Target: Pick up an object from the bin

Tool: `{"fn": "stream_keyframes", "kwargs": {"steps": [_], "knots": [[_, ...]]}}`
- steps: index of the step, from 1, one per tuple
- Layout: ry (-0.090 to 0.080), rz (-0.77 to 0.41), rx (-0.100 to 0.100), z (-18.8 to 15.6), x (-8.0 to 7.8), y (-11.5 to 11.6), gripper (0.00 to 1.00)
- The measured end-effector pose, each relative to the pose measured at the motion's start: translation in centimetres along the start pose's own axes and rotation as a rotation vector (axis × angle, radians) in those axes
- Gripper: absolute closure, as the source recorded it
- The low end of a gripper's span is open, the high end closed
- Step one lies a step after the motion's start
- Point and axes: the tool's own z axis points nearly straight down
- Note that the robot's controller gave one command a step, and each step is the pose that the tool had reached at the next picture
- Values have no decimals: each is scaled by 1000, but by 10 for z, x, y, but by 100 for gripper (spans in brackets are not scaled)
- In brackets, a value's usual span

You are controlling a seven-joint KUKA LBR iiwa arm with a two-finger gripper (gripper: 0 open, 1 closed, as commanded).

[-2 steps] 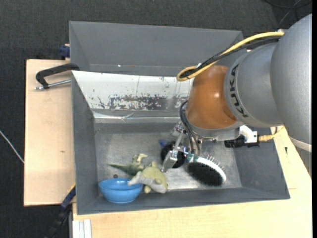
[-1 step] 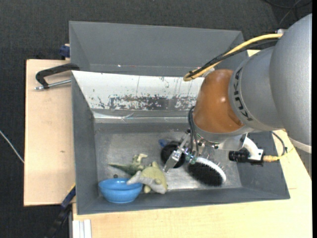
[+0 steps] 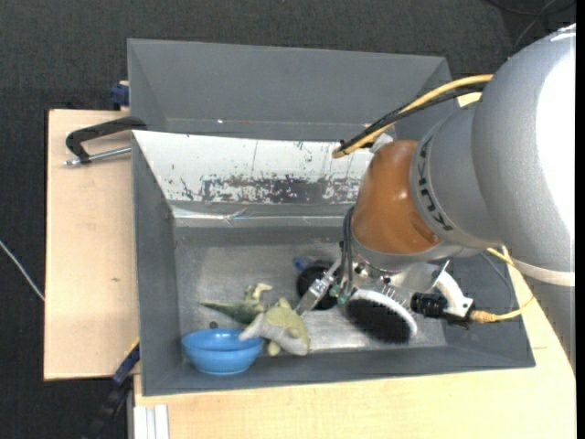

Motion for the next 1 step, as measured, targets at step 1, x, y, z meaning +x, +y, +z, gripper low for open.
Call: {"fn": "stream_keyframes", "kwargs": {"steps": [1], "knots": [[0,-1,0,-1,0,1,0]]}}
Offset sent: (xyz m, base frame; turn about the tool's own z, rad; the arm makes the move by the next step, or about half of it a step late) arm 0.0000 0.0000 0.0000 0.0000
